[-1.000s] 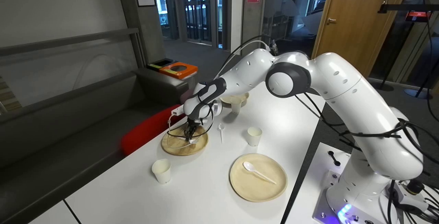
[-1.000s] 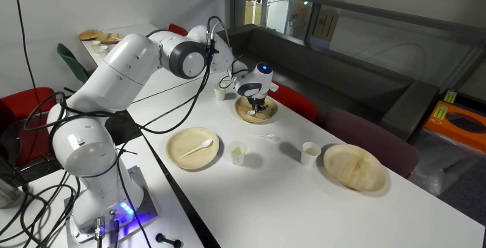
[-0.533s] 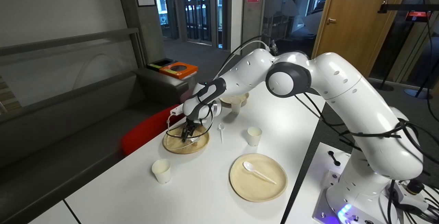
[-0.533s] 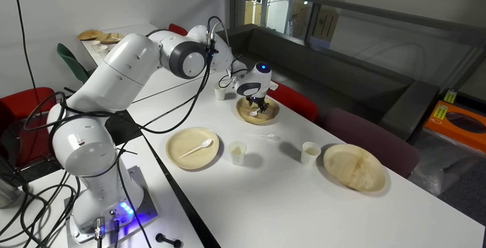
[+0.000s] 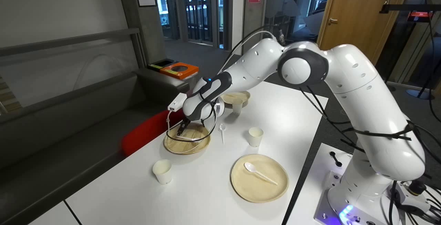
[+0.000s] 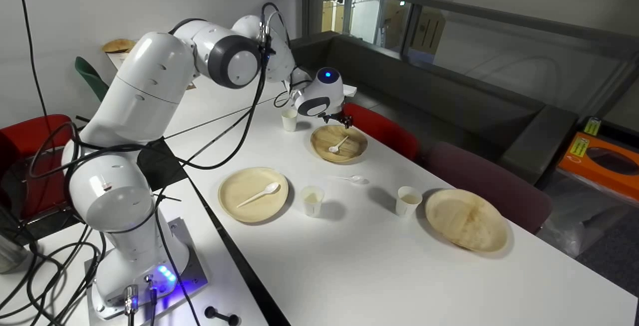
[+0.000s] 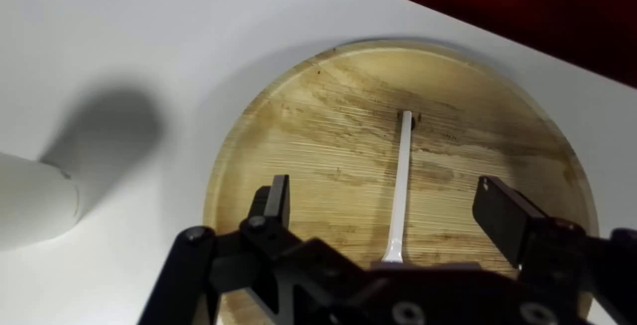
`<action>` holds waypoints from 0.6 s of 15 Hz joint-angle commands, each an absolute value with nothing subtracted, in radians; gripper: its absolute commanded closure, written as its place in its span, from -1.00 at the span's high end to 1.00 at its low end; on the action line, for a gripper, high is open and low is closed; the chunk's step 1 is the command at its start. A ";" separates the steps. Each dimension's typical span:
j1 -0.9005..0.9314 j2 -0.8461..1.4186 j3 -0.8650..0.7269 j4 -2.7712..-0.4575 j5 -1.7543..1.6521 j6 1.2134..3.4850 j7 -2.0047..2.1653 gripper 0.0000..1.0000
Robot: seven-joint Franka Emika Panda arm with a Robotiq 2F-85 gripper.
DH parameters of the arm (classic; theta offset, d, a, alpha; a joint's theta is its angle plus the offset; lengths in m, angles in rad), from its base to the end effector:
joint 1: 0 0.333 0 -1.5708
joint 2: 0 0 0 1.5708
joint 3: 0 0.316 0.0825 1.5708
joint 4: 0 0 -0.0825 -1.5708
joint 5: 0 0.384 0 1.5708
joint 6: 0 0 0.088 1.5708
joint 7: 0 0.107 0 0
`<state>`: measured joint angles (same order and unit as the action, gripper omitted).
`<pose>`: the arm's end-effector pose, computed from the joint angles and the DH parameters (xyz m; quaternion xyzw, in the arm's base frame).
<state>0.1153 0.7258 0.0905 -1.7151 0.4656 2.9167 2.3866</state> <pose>0.6965 0.1078 0.2152 -0.2356 0.9365 0.0630 0.2520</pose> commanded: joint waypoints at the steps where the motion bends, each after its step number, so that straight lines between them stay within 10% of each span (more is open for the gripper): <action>1: 0.061 0.528 0.154 -1.947 0.475 2.943 2.238 1.00; 9: -0.026 0.256 0.130 -2.219 0.494 2.689 1.966 1.00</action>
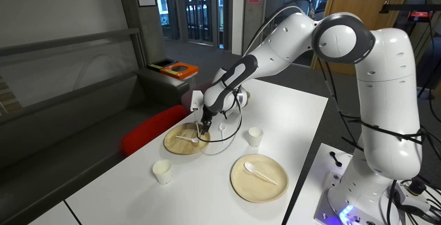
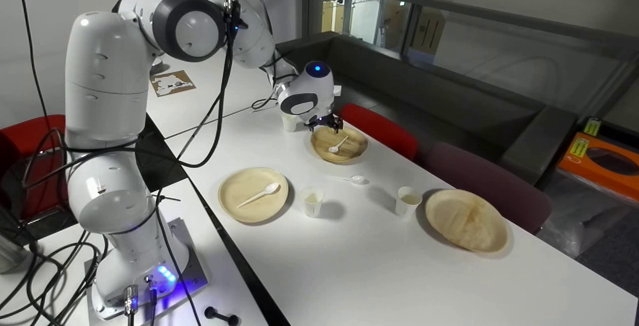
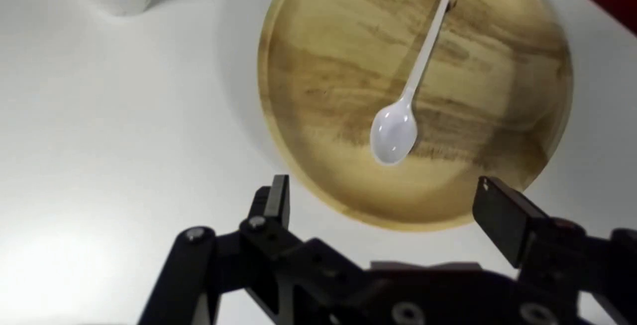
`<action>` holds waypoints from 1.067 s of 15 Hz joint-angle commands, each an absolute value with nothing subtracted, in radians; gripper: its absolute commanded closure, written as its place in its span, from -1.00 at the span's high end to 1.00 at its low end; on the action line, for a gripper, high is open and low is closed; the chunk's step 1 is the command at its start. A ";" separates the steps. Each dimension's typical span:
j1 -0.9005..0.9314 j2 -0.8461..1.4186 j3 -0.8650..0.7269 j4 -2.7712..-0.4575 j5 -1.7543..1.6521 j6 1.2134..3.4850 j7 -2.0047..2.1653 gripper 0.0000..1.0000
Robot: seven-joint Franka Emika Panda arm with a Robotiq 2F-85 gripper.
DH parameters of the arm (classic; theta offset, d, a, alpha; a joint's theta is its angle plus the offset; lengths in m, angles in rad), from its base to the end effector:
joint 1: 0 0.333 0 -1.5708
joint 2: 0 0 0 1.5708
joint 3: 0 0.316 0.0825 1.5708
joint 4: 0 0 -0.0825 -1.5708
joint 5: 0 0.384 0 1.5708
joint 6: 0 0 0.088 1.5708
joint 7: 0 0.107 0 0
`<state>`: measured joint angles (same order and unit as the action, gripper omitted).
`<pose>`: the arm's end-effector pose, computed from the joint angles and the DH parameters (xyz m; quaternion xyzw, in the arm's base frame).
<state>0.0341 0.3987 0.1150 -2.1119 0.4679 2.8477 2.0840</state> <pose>0.6028 0.0642 0.2560 -0.3648 0.9087 0.0414 0.1985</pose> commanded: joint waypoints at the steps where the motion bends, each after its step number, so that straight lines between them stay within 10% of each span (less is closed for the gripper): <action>1: -0.028 0.235 0.108 -2.223 0.488 2.611 1.947 1.00; 16: -0.033 0.216 0.007 -2.167 0.487 2.351 1.905 1.00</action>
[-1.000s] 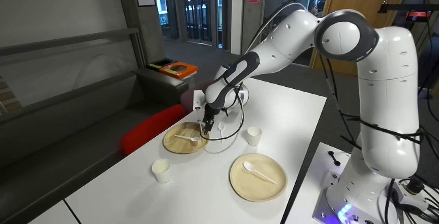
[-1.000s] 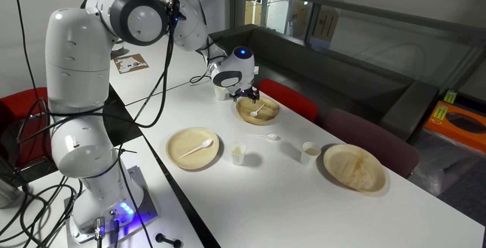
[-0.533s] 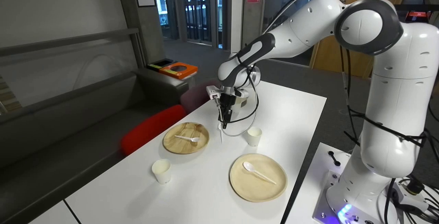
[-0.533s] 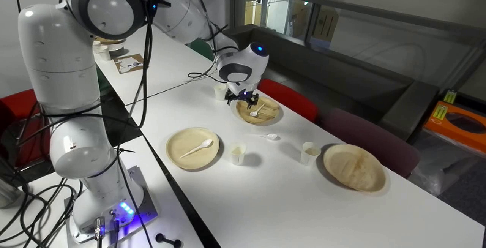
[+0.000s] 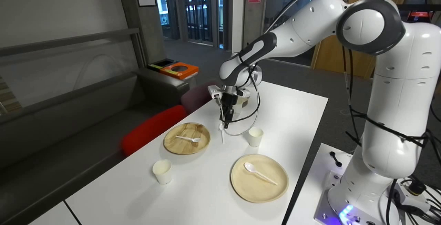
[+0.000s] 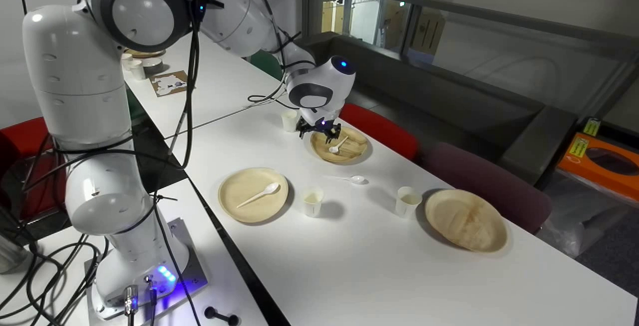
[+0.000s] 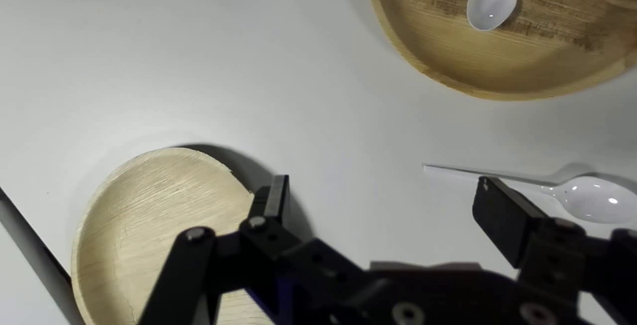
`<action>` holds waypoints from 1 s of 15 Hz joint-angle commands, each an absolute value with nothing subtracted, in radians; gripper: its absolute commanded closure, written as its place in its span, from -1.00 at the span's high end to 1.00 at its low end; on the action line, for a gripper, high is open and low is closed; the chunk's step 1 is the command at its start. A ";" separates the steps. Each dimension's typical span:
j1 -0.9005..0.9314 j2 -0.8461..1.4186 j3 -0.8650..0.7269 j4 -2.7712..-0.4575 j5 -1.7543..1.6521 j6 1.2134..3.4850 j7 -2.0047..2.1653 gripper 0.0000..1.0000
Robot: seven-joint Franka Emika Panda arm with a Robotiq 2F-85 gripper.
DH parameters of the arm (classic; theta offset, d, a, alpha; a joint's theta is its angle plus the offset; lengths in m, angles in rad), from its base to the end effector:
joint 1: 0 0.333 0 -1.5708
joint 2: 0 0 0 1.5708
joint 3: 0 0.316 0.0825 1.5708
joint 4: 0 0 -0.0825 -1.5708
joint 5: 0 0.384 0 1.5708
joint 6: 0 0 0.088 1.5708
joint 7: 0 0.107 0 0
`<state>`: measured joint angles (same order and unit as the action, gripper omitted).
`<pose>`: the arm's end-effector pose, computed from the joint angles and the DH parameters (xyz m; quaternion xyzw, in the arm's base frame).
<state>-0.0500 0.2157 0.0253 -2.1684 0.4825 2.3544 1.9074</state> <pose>0.5579 -0.0075 0.2933 -0.4108 0.8958 0.1456 0.0877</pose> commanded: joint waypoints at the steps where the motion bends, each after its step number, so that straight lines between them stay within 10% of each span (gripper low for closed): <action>1: -0.033 0.216 0.007 -2.167 0.487 2.351 1.905 1.00; 15: -0.092 0.350 0.034 -2.167 0.582 2.863 1.918 1.00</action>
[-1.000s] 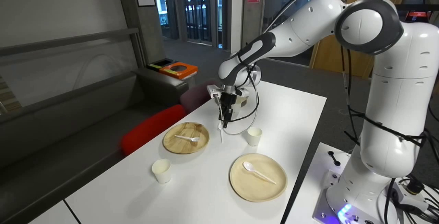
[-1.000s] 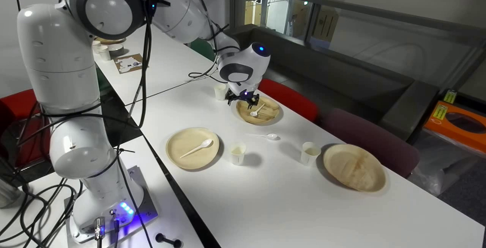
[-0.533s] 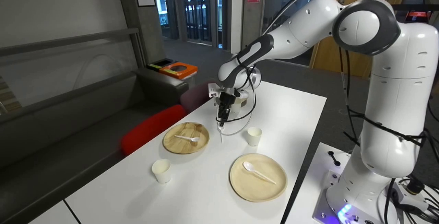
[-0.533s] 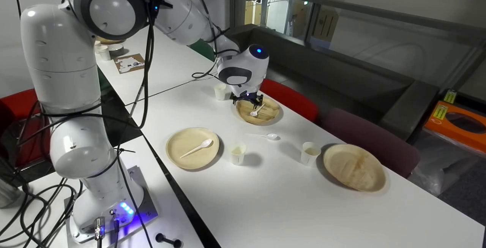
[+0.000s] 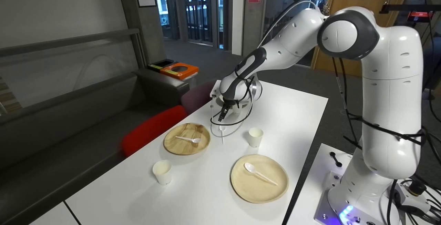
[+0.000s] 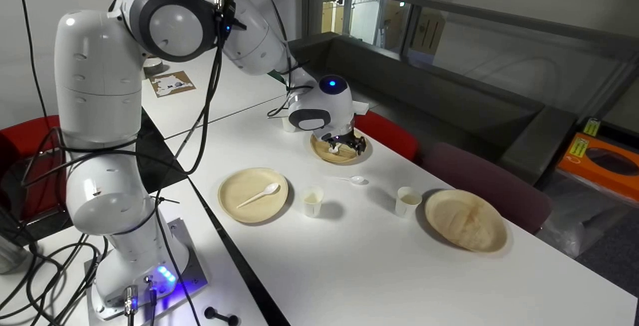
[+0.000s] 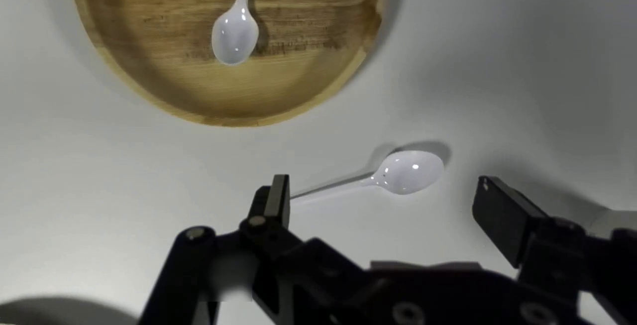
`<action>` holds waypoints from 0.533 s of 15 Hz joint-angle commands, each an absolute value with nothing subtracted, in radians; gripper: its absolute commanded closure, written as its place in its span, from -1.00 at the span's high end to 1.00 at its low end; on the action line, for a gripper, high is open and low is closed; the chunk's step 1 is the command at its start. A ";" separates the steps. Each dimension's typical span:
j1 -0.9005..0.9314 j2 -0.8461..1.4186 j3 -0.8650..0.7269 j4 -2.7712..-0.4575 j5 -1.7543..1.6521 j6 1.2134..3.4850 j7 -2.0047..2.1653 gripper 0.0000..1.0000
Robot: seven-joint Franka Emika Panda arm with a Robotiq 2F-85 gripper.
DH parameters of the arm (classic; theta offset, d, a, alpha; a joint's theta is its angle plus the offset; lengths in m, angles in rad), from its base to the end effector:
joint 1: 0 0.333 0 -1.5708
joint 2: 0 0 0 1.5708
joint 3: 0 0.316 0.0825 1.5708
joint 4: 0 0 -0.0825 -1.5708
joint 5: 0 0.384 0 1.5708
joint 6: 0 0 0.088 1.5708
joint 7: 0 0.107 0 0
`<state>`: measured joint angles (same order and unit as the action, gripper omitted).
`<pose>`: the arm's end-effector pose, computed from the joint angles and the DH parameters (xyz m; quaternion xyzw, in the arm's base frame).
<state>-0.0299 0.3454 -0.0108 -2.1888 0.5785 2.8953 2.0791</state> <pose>0.5820 -0.0560 0.2598 -0.2352 0.9494 0.0087 0.2080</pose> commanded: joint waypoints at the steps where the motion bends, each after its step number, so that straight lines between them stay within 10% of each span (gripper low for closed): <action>1: -0.103 0.364 0.031 -2.148 0.564 2.827 1.866 1.00; 8: -0.119 0.446 -0.020 -1.964 0.478 2.477 1.586 1.00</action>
